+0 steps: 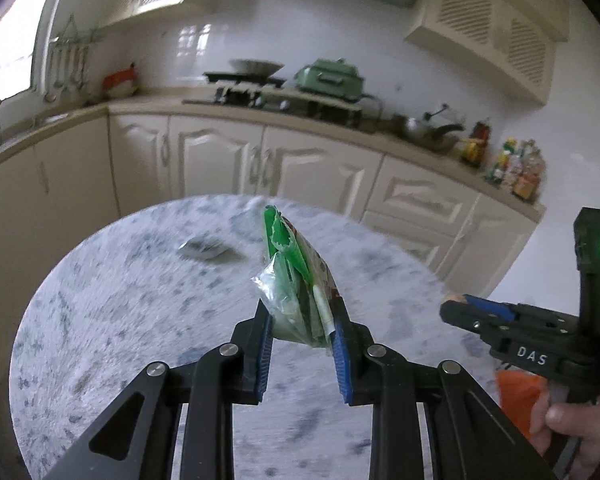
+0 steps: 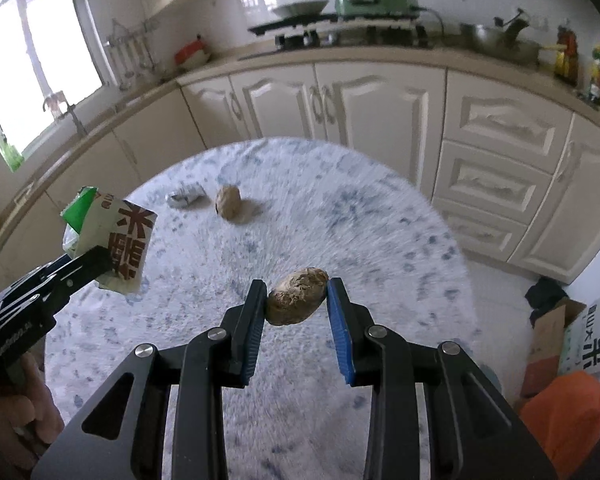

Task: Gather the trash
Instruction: 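Lift both held items and carry them over the blue bin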

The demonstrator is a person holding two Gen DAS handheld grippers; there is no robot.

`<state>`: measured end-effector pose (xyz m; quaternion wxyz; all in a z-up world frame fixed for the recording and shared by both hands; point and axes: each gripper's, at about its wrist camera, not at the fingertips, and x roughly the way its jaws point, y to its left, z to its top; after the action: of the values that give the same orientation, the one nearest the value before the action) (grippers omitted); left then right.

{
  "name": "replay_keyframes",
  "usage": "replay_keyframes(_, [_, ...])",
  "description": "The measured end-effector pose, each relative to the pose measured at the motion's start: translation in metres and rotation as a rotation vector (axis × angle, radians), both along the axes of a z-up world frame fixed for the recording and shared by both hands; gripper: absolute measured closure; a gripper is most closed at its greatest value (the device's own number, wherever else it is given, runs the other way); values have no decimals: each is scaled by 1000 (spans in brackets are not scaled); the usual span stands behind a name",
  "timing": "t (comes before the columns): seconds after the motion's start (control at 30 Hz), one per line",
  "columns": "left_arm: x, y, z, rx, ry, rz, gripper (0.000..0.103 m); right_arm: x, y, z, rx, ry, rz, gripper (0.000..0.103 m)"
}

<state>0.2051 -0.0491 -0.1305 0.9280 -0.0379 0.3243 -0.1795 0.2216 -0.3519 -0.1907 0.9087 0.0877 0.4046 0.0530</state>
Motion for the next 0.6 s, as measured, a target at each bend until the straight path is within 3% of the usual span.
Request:
replay_keyframes(0.27, [-34, -30, 38, -26, -61, -72, 81, -33, -34, 38, 2, -78, -65, 72])
replay_keyframes(0.6, [-49, -106, 57, -24, -101, -214, 81, -74, -98, 61, -12, -126, -205, 72])
